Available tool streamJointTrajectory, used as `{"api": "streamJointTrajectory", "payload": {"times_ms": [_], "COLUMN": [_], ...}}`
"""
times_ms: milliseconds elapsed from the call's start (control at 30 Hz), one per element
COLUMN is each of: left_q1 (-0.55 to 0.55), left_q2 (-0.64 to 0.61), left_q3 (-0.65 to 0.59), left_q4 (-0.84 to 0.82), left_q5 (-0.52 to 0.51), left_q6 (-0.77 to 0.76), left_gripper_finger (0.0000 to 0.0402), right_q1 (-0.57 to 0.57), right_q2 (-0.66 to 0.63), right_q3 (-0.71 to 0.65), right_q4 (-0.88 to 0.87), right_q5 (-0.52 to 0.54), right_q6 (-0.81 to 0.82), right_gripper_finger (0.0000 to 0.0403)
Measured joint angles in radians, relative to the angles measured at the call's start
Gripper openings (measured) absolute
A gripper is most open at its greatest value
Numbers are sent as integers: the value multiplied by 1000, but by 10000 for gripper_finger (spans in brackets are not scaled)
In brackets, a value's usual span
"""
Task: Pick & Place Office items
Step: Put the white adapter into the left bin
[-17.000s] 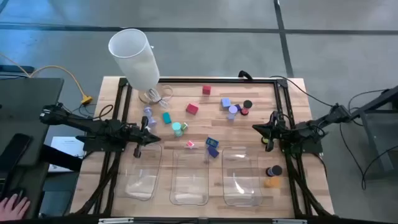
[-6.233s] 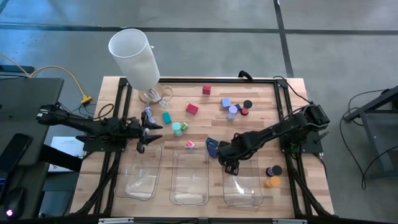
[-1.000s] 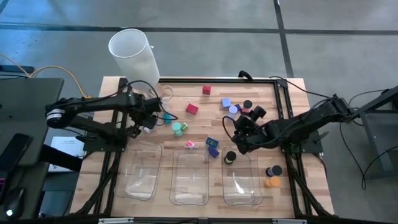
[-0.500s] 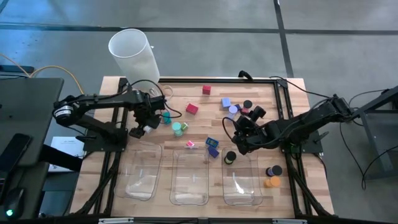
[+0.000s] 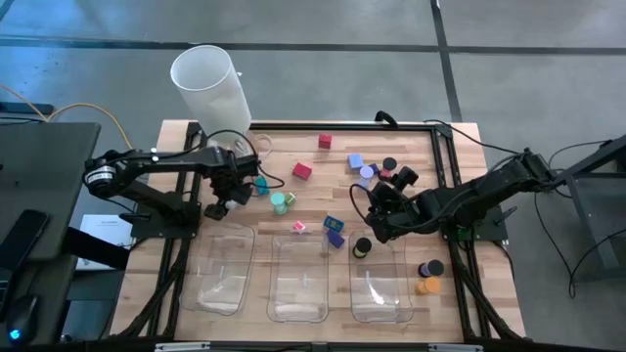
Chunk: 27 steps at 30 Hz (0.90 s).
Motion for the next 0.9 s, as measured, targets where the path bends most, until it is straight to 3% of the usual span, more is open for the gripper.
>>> {"api": "streamJointTrajectory", "payload": {"times_ms": [167,400,533,900], "left_q1": [0,5,25,49], "left_q2": [0,-3,-3,33], "left_q3": [-57,-115,-141,-143], "left_q4": [58,174,184,201], "left_q5": [-44,-19,29,22], "left_q6": [-31,-48,-73,-130], "left_gripper_finger": [330,330,330,330], "right_q1": [0,0,0,0], "right_q2": [0,0,0,0], "right_q3": [0,0,0,0], "right_q4": [0,0,4,15], "right_q5": [0,0,-1,-2], "right_q6": [0,0,0,0], "right_gripper_finger": [256,256,256,256]}}
